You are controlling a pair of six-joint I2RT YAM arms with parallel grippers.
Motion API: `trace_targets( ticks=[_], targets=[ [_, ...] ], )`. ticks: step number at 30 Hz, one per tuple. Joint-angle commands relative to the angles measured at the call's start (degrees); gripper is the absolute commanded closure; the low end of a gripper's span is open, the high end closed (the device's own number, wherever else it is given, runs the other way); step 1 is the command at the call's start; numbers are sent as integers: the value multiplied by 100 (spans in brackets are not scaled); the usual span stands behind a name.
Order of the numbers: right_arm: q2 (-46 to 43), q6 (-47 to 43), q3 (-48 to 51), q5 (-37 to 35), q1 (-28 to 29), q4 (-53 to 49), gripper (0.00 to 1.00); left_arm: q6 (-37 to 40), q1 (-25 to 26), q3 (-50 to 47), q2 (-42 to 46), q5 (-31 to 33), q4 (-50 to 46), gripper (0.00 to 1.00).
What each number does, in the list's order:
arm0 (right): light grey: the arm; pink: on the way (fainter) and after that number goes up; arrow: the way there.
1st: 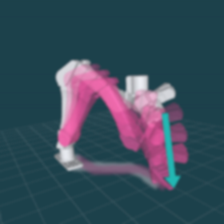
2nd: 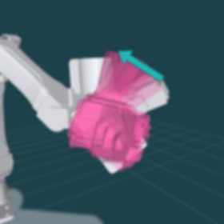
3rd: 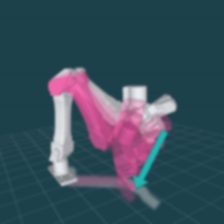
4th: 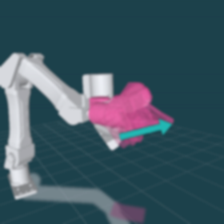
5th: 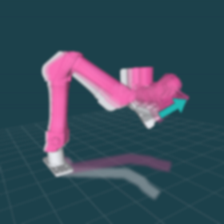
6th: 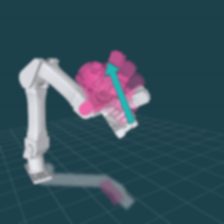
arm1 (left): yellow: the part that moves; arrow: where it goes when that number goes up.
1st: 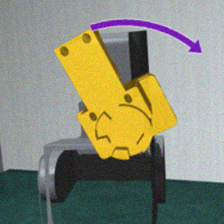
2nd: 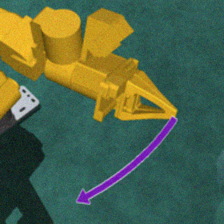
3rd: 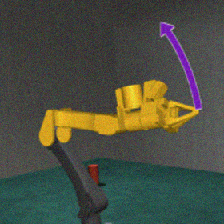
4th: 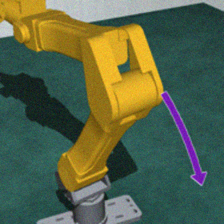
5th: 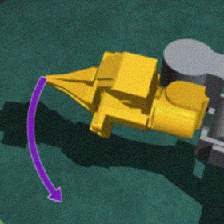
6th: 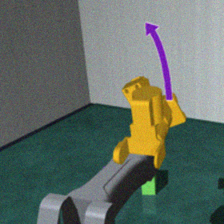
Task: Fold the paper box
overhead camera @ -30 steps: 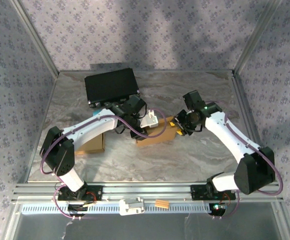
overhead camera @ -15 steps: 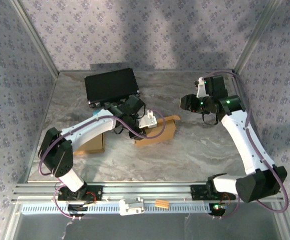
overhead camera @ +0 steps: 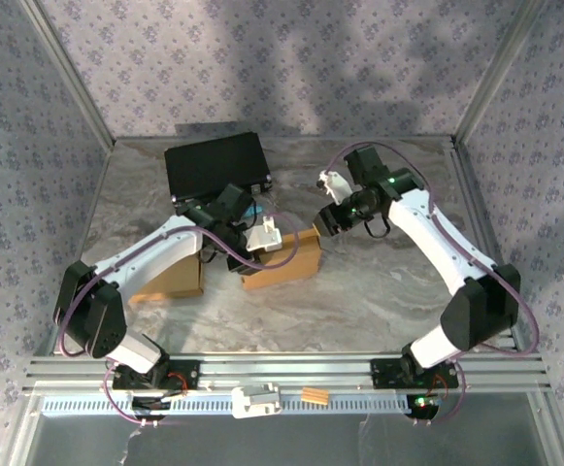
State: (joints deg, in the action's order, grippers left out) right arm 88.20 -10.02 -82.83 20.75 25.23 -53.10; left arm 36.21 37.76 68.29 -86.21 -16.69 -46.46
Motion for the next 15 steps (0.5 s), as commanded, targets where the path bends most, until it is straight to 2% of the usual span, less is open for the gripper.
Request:
trace_targets(
  ticks=[1,4,9,15],
  targets=[
    [241,-564,-304,-230,111,-225,50,251,-102,-70,153,-213,-232,58],
    [342,-625,-396,-444,237,-331,51,244,-159,-71,161,-205,-225,58],
    [58,-624,-179,-282,268,-310,52,246,-174,-84,146,-192,-203,58],
    [44,-641,114,-510,255,-200,56,233,-173,-59,104,-186,-175,58]
  ],
)
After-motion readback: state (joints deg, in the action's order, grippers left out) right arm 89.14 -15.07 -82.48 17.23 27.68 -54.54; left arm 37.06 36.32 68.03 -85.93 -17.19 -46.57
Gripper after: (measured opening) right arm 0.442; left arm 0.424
